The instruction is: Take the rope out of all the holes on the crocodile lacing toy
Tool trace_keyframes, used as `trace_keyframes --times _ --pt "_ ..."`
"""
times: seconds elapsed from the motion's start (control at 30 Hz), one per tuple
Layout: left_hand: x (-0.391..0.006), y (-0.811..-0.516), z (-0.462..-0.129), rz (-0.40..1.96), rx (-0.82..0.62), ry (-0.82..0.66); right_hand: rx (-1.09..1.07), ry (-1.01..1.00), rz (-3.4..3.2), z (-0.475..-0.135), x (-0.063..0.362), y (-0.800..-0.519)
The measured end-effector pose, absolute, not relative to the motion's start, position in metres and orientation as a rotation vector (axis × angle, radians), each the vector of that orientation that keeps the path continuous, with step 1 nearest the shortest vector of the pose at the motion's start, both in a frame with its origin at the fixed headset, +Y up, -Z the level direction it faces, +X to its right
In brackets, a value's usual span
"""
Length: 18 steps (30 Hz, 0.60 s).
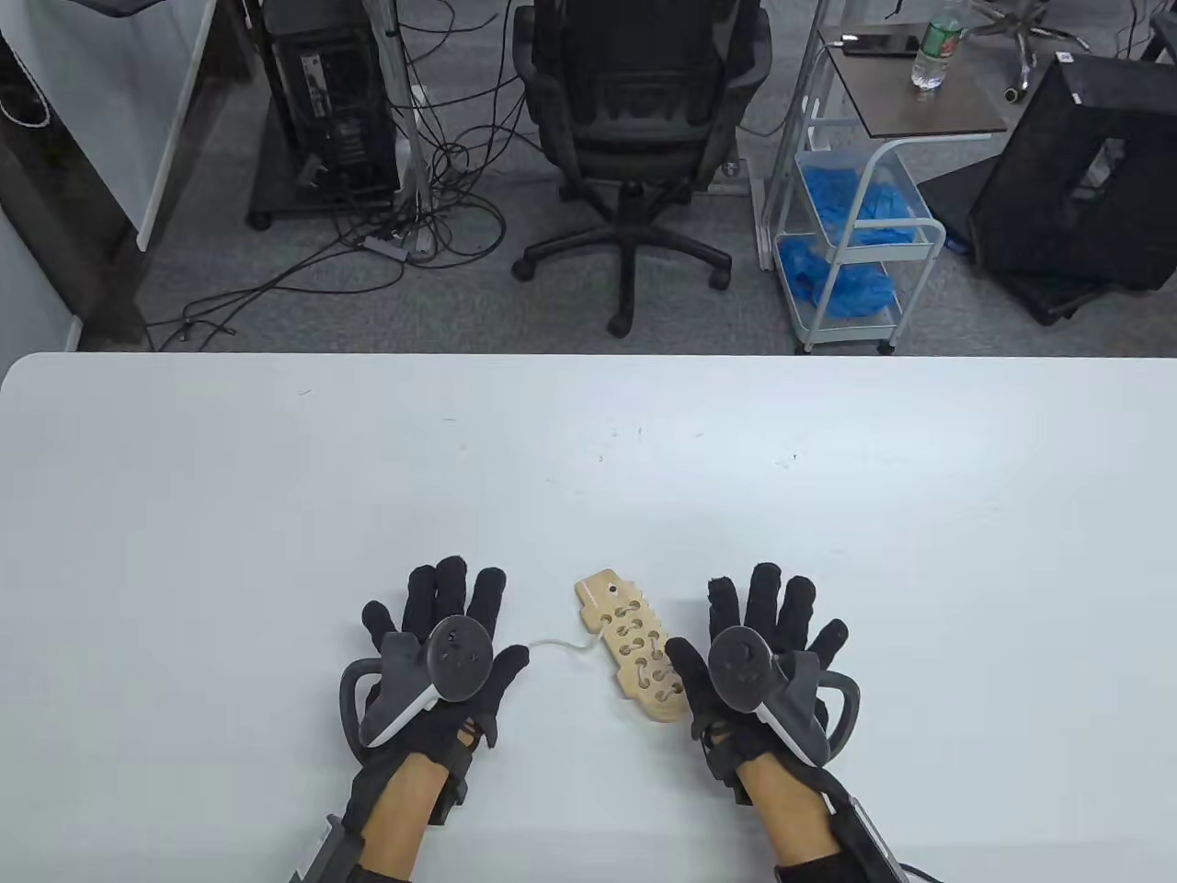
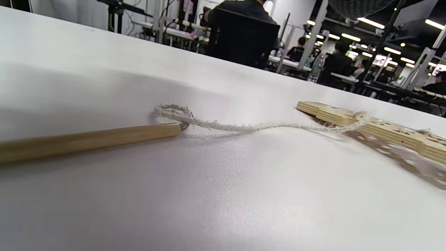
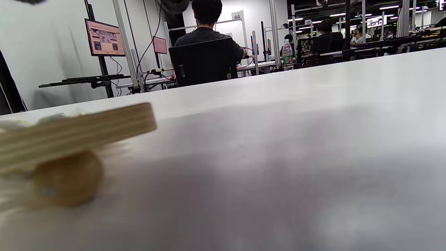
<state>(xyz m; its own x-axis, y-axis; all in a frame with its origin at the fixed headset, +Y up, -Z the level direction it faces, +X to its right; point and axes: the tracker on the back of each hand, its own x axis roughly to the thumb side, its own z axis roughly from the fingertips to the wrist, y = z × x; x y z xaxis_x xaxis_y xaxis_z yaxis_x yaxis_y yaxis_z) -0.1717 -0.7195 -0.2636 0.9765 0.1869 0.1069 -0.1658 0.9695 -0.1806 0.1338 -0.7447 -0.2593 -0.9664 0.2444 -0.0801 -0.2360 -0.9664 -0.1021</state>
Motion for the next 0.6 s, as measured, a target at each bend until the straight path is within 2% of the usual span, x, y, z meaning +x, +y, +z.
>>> trace_keyframes --times 0.6 --pt "-0.170 -0.720 -0.263 0.183 -0.175 -0.132 -0.067 -0.019 2.802 -0.260 0.122 -0.752"
